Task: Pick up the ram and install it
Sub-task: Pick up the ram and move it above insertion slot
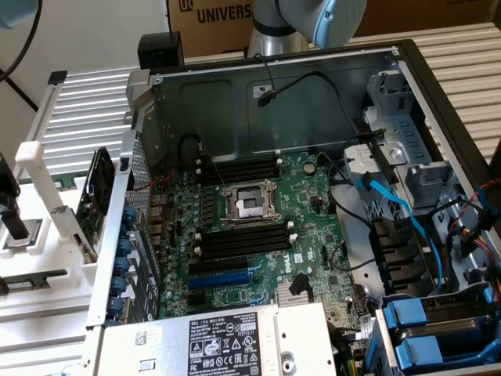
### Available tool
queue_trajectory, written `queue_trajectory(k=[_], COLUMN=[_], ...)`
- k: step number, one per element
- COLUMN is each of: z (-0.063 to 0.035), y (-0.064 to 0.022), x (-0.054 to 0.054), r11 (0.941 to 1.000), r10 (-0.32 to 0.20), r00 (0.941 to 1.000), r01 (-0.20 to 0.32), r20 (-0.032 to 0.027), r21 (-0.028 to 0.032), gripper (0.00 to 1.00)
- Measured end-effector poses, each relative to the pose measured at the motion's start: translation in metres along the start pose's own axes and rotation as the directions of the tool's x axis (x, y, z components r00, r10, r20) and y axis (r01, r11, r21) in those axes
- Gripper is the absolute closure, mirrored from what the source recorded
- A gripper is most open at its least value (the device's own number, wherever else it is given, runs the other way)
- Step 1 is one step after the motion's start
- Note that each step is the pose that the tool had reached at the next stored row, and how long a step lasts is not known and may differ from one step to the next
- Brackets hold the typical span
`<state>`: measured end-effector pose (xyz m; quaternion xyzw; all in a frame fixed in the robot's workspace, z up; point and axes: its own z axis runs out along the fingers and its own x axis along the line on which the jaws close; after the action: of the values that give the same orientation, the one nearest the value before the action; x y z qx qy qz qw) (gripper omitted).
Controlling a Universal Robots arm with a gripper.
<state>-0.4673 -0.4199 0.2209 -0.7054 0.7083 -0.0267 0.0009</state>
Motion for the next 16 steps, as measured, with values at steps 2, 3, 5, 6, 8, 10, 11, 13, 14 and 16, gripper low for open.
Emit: queue_trajectory(k=[2,3,5,6,8,10,11,13,14,16], z=[0.0,0.0,0.0,0.0,0.0,0.0,0.0005,0.0023,0.004,0.0089], y=[0.0,0.0,0.0,0.0,0.0,0.0,0.0001,0.0001,0.0002,0.0012], x=[0.0,0.0,0.0,0.0,0.0,0.0,0.0002,0.0011,0.0015,0.0017], r11=[1.0,1.0,1.0,1.0,1.0,1.0,1.0,1.0,0.9999,0.9998], r10=[0.0,0.0,0.0,0.0,0.0,0.0,0.0,0.0,0.0,0.0], r00=[1.0,1.0,1.0,1.0,1.0,1.0,1.0,1.0,1.0,1.0], r01=[0.0,0.0,0.0,0.0,0.0,0.0,0.0,0.0,0.0,0.0], r20=[0.0001,0.0001,0.0001,0.0001,0.0001,0.0001,0.0002,0.0001,0.0001,0.0009], r21=[0.0001,0.0001,0.0,0.0,0.0001,0.0001,0.0006,0.0061,0.0118,0.0192], gripper=[0.16,0.16,0.25,0.25,0.31,0.38,0.38,0.38,0.38,0.38])
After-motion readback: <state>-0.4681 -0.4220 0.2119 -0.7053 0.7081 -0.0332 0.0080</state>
